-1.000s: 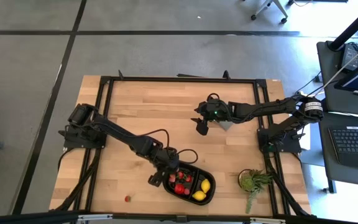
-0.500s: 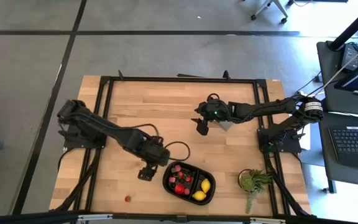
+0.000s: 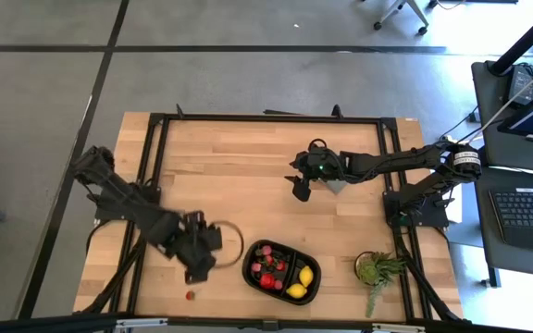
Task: Pick and placing Produce into tupperware
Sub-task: Put the strawberry into the black bin
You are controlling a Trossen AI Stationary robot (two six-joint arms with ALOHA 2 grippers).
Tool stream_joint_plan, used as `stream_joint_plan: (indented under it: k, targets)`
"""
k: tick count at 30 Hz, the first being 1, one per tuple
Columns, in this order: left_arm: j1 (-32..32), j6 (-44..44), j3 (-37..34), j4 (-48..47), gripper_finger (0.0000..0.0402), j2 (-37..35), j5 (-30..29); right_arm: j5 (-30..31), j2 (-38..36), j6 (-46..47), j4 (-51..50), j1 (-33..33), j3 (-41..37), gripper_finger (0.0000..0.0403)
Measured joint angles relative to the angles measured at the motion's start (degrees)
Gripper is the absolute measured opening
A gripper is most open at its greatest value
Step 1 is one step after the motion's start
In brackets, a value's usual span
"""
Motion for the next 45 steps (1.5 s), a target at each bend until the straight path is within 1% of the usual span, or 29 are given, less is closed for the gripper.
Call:
stream_joint_plan:
  k: [3, 5, 9, 12, 16, 23, 30, 35, 41, 45]
  targets:
    - [-3.42, -3.60, -0.04, 2.32, 0.0331, 2.94, -1.50, 0.00, 0.00, 0.16, -0.05, 0.00, 0.00, 0.0243]
    - [-5.26, -6.78, -0.02, 4.22, 0.0331, 5.27, -1.05, -0.01, 0.00, 0.30, -0.27, 0.00, 0.00, 0.0243]
    - [-8.61, -13.45, -0.04, 6.36, 0.0331, 10.58, 2.09, 0.00, 0.00, 0.43, -0.33, 0.00, 0.00, 0.0243]
    - [-10.67, -17.75, -0.04, 6.28, 0.0331, 14.20, 4.95, -0.01, 0.00, 1.76, -0.39, 0.00, 0.00, 0.0243]
    - [-12.75, -23.62, -0.04, 7.28, 0.0331, 17.76, 9.04, -0.02, 0.00, 3.29, -1.16, 0.00, 0.00, 0.0243]
    - [-14.62, -33.19, -0.04, 10.19, 0.0331, 21.50, 11.31, -0.02, 0.00, 3.48, -1.38, 0.00, 0.00, 0.0243]
    - [-14.97, -36.80, -0.04, 10.36, 0.0331, 24.74, 11.74, 0.00, 0.00, 3.39, -1.36, 0.00, 0.00, 0.0243]
    - [-14.94, -36.91, -0.04, 10.81, 0.0331, 26.30, 11.77, 0.00, 0.00, 3.34, -1.38, 0.00, 0.00, 0.0243]
    - [-14.94, -40.85, -0.04, 11.04, 0.0331, 26.61, 12.32, 0.00, 0.00, 3.27, -1.36, 0.02, 0.00, 0.0243]
    - [-14.94, -41.27, -0.04, 11.24, 0.0331, 26.61, 13.60, 0.00, 0.00, 3.24, -1.36, 0.00, 0.00, 0.0243]
